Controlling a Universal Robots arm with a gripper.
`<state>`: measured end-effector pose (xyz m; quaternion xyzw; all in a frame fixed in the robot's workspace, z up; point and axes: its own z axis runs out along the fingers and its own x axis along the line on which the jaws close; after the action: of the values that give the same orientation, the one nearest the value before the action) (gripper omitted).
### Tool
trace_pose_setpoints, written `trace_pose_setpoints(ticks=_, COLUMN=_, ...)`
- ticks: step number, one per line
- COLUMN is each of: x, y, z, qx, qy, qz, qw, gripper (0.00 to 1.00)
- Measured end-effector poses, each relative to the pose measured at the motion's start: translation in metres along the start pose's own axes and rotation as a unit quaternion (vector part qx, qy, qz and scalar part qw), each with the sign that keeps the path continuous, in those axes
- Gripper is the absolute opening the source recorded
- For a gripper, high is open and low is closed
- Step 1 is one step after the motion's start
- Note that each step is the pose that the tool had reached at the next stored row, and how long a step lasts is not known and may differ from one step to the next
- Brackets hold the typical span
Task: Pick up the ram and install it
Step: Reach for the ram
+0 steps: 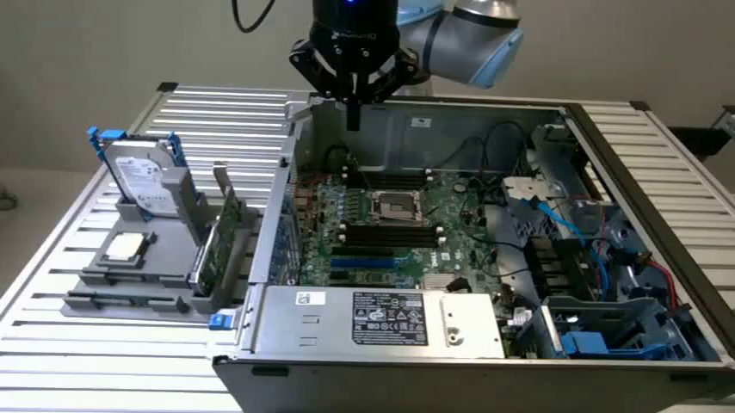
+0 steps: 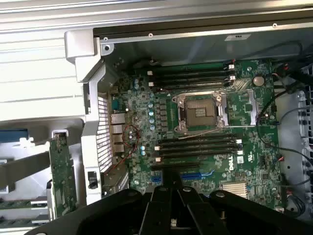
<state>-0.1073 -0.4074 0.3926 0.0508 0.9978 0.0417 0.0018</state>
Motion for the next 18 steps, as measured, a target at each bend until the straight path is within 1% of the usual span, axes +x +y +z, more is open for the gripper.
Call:
trace_pose_setpoints(ticks=11, x=0.000, y=-0.0006, z=0.0000, qx=-0.0011, qy=0.0004, qz=0.001, qw=1.0000, gripper=0.11)
trace_pose_setpoints(ticks=18, x=0.031, y=-0.0074, z=-0.0005, qx=-0.0014, qy=0.0002, qz=0.001, qw=1.0000, gripper=0.11)
